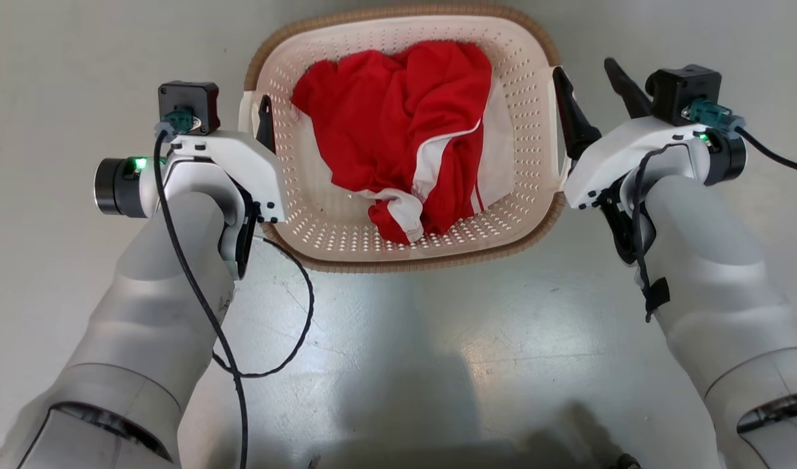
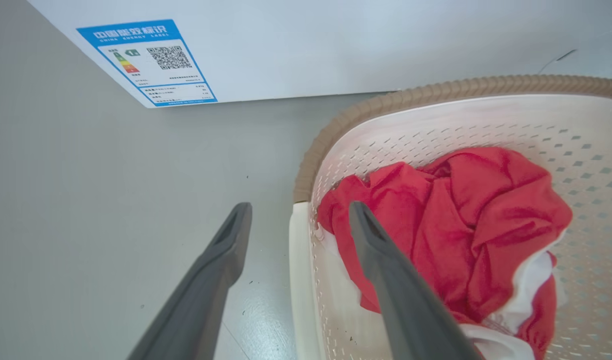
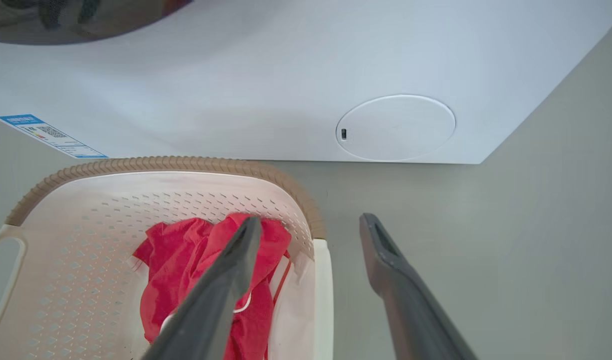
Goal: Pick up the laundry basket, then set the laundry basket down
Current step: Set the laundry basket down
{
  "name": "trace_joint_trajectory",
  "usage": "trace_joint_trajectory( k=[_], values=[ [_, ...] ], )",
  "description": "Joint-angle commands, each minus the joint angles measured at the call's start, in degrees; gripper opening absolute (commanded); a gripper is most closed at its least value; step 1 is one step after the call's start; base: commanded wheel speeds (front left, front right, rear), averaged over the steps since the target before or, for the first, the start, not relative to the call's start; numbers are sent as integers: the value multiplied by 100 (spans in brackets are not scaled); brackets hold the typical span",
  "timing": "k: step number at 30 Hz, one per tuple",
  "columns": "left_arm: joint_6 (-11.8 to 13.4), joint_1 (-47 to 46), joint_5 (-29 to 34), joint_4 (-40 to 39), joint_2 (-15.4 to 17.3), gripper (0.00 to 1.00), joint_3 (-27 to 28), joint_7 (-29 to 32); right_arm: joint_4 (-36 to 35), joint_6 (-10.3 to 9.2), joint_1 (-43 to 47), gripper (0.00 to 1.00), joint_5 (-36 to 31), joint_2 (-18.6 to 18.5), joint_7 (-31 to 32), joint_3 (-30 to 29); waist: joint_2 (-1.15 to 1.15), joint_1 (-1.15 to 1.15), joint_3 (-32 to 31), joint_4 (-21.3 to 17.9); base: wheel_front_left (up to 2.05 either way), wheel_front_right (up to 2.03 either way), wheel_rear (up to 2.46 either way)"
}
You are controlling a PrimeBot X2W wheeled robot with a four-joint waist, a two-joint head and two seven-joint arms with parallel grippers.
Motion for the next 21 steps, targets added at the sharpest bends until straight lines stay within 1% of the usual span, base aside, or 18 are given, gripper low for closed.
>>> trace_joint_trajectory(
  k=[1,10,12,13,21],
  values=[
    [61,207,36,-113,180,100,145,-29,-164,35,368,100,-103,120,-67,-20,0,0,-113,-7,0,0,0],
    [128,754,172,-703,195,100,628,-29,-725,35,876,100,-574,120,-67,-514,0,0,-785,17,0,0,0],
    [111,930,244,-858,201,100,743,-29,-856,35,1038,100,-726,120,-67,-648,0,0,-989,26,0,0,0],
    [111,930,244,-858,201,100,743,-29,-856,35,1038,100,-726,120,-67,-648,0,0,-989,26,0,0,0],
    [8,1696,566,-1469,232,100,1307,-29,-1489,35,1735,100,-1316,120,-67,-1213,0,0,-1841,98,0,0,0]
  ],
)
